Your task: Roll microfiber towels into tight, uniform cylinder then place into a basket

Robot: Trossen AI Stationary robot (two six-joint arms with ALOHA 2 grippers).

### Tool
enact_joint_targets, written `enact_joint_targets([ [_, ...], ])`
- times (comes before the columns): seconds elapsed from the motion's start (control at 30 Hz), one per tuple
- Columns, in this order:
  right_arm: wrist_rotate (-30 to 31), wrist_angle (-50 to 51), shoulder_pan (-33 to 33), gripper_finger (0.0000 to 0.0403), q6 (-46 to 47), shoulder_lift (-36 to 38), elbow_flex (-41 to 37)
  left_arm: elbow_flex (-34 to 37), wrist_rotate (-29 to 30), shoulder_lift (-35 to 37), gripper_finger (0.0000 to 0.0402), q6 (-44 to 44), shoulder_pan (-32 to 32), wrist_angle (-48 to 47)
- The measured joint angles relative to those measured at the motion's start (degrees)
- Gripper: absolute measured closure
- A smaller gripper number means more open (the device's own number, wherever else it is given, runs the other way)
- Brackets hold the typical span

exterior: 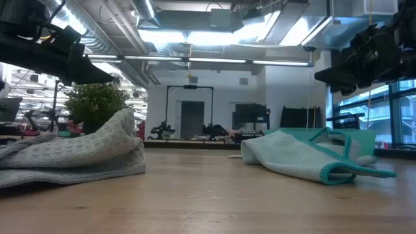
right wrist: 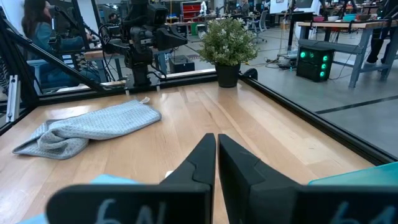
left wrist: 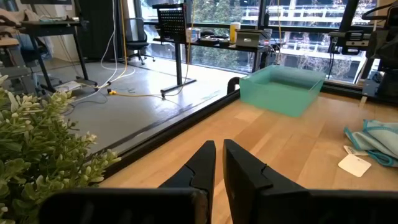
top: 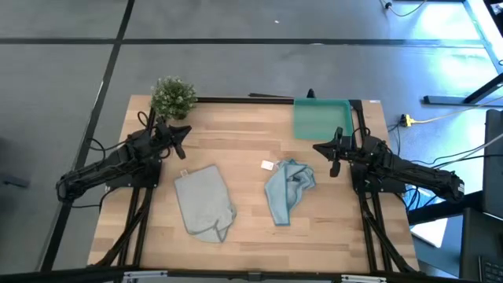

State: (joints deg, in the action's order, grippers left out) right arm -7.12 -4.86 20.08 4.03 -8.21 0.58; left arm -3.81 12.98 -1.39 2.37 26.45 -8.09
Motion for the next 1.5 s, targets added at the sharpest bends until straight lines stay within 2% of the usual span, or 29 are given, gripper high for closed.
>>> enact_joint_targets([
  [0.13,-0.05,0.00,0.00,0.0383,0.48,-0.02,0.00,0.00,0.00,0.00,0.0374,0.00,0.00,-0.01],
  [0.47,1.49,-3.90,-0.01,0.0383,10.19,-0.02,0.00,0.00,0.02,0.00,0.0374,0.01,-0.02,0.01],
  [0.7,1.54,-4.20,-0.01,0.0383,9.24,-0.02,0.00,-0.02,0.64,0.02,0.0374,-2.62,0.05,1.66],
  [1.07,3.15,-4.42,-0.01,0.0383,8.50,-0.02,0.00,-0.20,-0.70,0.00,0.0379,0.75,-0.02,10.60],
  [1.2,4.41,-5.91,-0.01,0.0392,7.70,-0.02,0.01,-4.76,-1.61,-0.46,0.0399,0.91,-0.83,9.38],
  [1.3,4.53,-6.51,-0.01,0.0398,6.55,-0.02,1.15,-10.95,-1.59,-2.69,0.0399,-3.37,-1.89,4.90],
  [1.4,4.55,-6.48,-0.01,0.0397,5.57,-0.02,3.58,-19.09,-1.22,-6.91,0.0400,-4.10,-2.62,-3.08],
  [1.5,3.44,-6.55,-0.01,0.0399,0.82,-0.02,7.08,-27.86,-1.12,-12.90,0.0401,-2.29,-3.79,-15.50],
])
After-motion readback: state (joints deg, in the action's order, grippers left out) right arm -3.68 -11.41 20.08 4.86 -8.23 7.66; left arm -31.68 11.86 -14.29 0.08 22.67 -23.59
